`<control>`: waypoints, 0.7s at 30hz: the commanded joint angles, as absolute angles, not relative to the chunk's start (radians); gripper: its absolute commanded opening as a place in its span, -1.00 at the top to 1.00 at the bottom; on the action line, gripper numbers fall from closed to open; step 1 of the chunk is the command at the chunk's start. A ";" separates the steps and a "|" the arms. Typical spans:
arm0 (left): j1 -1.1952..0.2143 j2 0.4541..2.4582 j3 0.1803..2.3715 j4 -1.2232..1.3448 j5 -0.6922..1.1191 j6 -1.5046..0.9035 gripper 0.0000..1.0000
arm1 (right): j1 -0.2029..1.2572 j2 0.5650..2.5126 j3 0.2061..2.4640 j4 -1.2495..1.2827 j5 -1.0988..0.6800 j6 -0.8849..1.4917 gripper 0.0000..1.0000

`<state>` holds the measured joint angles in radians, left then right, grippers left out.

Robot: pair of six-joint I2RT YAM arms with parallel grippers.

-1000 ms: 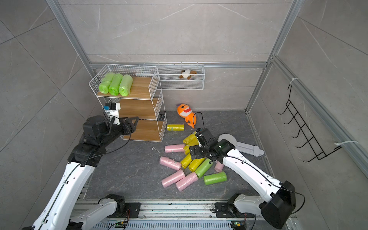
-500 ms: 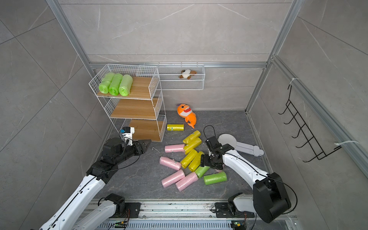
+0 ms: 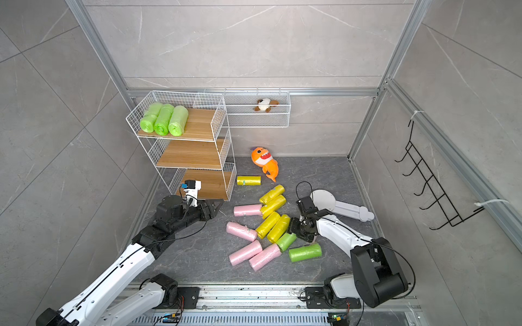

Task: Sort the rolls of trash bags by color and place them on the shelf
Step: Pick up the roll of trash bags from the center of the board.

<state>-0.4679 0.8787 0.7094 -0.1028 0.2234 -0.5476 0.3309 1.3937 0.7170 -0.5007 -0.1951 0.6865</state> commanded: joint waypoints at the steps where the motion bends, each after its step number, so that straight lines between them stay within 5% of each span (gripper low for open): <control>1: -0.478 0.876 0.716 -0.046 0.198 -0.563 -0.29 | 0.312 1.419 0.672 -0.393 -0.215 0.757 -0.38; 10: -0.486 0.884 0.703 -0.031 0.192 -0.576 -0.29 | 0.290 1.443 0.680 -0.312 -0.210 0.830 -0.19; 21: -0.526 0.895 0.696 0.058 0.197 -0.635 -0.29 | 0.277 1.160 0.775 -0.382 -0.117 0.860 0.08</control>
